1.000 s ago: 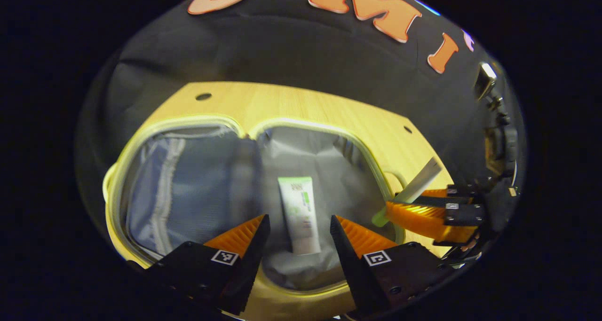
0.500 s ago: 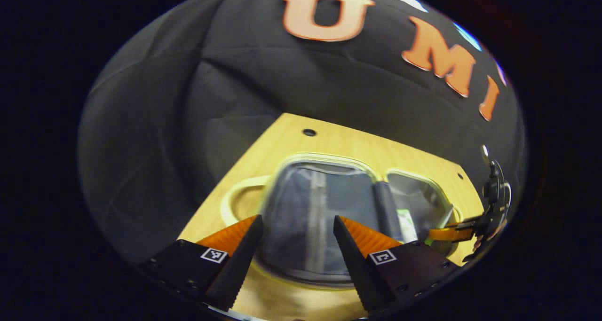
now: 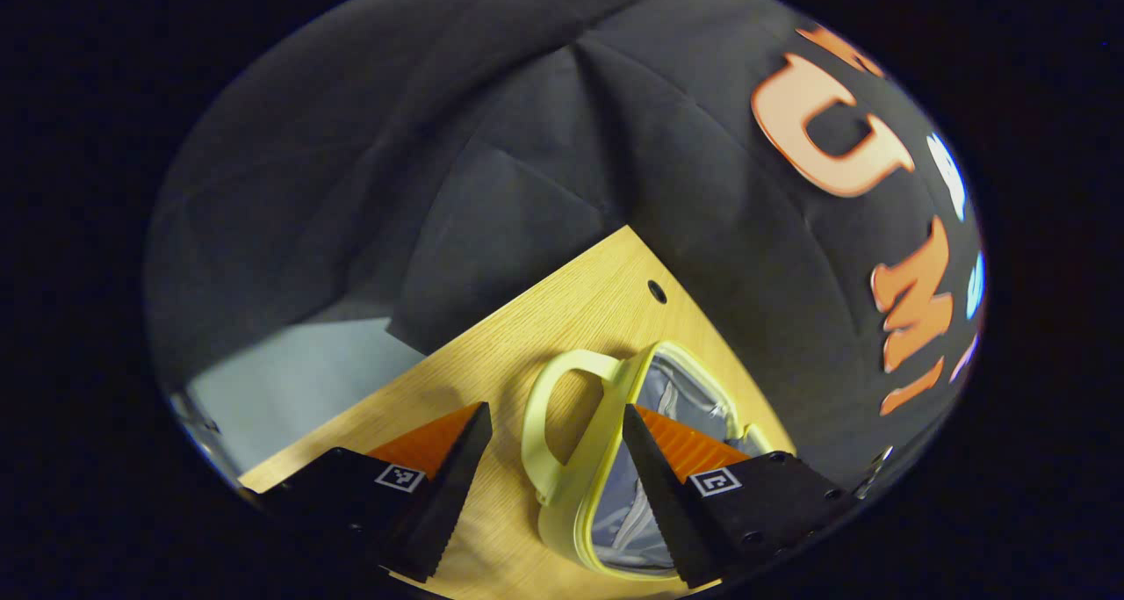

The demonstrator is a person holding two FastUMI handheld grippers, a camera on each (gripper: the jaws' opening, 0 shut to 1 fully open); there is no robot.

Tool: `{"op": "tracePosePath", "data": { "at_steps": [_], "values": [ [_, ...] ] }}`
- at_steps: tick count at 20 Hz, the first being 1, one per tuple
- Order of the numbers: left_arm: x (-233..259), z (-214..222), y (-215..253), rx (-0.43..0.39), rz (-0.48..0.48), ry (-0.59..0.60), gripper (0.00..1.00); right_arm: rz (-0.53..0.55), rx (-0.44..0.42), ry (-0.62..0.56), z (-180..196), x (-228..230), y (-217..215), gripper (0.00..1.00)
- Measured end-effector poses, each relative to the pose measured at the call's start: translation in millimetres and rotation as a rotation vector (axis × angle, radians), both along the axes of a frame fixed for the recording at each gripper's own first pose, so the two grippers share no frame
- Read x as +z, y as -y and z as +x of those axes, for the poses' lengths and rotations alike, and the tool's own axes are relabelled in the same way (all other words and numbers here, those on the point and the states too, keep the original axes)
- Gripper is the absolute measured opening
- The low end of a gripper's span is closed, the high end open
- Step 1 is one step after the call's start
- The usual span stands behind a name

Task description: First open the suitcase, pack the skin care products into it, and then close the suitcase.

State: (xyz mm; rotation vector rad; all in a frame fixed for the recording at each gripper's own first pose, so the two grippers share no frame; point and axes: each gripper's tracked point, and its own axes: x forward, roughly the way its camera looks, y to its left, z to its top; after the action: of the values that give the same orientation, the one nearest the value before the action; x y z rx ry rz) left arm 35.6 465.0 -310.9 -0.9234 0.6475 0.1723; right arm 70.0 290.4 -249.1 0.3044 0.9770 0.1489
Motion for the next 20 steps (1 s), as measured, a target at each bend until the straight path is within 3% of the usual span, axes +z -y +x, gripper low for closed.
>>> {"op": "tracePosePath", "data": {
  "at_steps": [3, 4, 5, 8, 9, 11, 12, 14, 20],
  "values": [
    [-20, 7, -2, 0.005, -0.126, 0.0, 0.96, 0.014, -0.043, 0.054, 1, 16, 13, 0.75],
    [-26, 11, 1, -0.006, -0.158, -0.009, 0.8, 0.022, -0.06, 0.069, 0, 23, 18, 0.76],
    [-32, 13, 9, -0.027, -0.195, -0.015, 0.85, 0.028, -0.081, 0.088, 0, 31, 25, 0.77],
    [-48, 16, 13, -0.018, -0.195, -0.062, 0.31, 0.041, -0.139, 0.155, 1, 53, 44, 0.78],
    [-48, 22, 16, -0.018, -0.158, -0.044, 0.17, 0.042, -0.158, 0.171, 0, 59, 52, 0.79],
    [-28, 24, 12, -0.058, -0.026, 0.0, 0.16, 0.026, -0.198, 0.206, -2, 72, 72, 0.8],
    [-16, 24, 17, -0.099, 0.029, 0.011, 0.06, 0.009, -0.218, 0.226, -2, 76, 83, 0.81],
    [9, 27, 14, -0.133, 0.154, 0.054, 0.06, -0.029, -0.255, 0.273, -4, 89, 103, 0.81],
    [101, 27, 25, -0.196, 0.367, 0.152, 0.05, -0.137, -0.29, 0.399, -5, 113, 147, 0.87]
  ]
}}
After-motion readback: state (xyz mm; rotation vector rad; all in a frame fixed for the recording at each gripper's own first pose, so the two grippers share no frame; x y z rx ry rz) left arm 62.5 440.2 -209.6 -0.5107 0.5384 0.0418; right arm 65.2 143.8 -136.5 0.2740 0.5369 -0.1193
